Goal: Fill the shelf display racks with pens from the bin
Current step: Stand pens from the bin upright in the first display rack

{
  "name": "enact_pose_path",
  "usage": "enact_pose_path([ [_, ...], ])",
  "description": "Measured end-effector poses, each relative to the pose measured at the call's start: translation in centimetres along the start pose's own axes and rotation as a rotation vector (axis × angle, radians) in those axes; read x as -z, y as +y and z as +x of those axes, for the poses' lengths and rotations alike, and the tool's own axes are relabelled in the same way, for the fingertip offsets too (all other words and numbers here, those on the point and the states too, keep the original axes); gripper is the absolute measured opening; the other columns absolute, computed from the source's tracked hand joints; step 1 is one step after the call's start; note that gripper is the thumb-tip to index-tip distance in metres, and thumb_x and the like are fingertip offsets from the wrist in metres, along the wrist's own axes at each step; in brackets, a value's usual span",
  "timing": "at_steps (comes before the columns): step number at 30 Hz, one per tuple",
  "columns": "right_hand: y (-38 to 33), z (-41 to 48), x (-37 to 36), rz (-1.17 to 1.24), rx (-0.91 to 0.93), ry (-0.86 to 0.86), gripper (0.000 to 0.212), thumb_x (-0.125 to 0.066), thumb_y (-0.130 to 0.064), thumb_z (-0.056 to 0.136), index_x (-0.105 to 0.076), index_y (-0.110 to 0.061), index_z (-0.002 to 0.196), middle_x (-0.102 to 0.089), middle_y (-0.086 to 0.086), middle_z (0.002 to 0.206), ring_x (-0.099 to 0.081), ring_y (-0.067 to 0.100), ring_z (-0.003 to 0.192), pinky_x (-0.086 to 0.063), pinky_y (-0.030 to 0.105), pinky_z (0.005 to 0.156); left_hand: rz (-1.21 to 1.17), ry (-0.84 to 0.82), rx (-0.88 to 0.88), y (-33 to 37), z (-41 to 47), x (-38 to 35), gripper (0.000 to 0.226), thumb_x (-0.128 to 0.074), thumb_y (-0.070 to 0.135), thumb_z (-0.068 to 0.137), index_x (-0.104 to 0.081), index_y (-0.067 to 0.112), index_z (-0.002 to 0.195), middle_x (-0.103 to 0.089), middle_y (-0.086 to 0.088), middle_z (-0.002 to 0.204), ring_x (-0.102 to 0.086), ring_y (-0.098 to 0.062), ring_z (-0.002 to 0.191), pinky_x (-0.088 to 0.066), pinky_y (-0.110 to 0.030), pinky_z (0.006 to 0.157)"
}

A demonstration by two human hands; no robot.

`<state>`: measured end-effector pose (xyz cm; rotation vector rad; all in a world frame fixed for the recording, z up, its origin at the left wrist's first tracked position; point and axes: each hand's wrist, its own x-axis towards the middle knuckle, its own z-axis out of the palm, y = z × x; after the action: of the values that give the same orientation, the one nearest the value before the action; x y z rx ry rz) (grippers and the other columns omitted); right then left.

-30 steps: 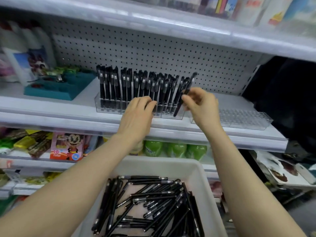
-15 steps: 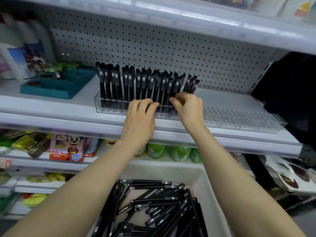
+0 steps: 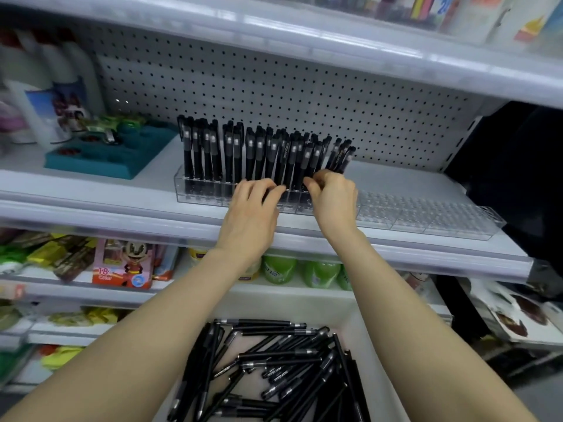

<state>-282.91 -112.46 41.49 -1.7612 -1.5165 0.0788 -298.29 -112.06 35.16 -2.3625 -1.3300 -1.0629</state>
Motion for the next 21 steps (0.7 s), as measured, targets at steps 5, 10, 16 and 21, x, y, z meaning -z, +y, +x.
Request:
enact_pose_path([
  [5, -0.3, -1.1, 0.6, -0.063, 0.026, -0.034, 0.023, -0.062, -0.025, 0.095, -0.069, -0.005, 0.103, -0.069, 0.011, 0.089, -0.062, 0.029, 0.085, -0.039, 0.030, 0.069, -0.082, -0.087, 0.015, 0.8, -1.9, 2.4, 0.046, -0.061, 0.011, 0.089, -0.053, 0.010, 0.134, -0.049, -0.008, 0.134, -0.040, -0.027, 0.128, -0.039, -0.042, 0.107],
  [10, 1.3, -5.8, 1.1, 0.026, 0.073, 0.017, 0.018, -0.066, -0.019, 0.090, -0.069, -0.014, 0.108, -0.068, -0.001, 0.084, -0.064, 0.021, 0.076, -0.053, 0.039, 0.079, -0.161, -0.171, 0.092, 2.0, -7.6, 3.8, 0.028, -0.056, 0.024, 0.095, -0.062, 0.017, 0.121, -0.055, -0.001, 0.114, -0.048, -0.021, 0.106, -0.047, -0.036, 0.086],
  [16, 4.3, -14.3, -0.4, 0.016, 0.073, -0.139, 0.003, -0.070, -0.020, 0.084, -0.072, -0.021, 0.085, -0.064, -0.012, 0.071, -0.059, 0.007, 0.067, -0.044, 0.020, 0.068, -0.084, -0.248, 0.139, 2.0, -13.6, 2.1, 0.038, -0.044, 0.033, 0.094, -0.063, 0.017, 0.123, -0.058, -0.005, 0.114, -0.052, -0.027, 0.105, -0.046, -0.040, 0.088],
  [21, 7.5, -18.0, -2.9, -0.224, 0.038, -0.493, 0.006, -0.069, -0.031, 0.084, -0.072, -0.025, 0.086, -0.072, -0.005, 0.082, -0.066, 0.020, 0.081, -0.052, 0.033, 0.073, 0.064, -0.279, 0.164, 1.0, -14.5, 0.1, 0.036, -0.039, 0.036, 0.095, -0.063, 0.021, 0.118, -0.061, -0.004, 0.100, -0.052, -0.029, 0.093, -0.036, -0.039, 0.084],
])
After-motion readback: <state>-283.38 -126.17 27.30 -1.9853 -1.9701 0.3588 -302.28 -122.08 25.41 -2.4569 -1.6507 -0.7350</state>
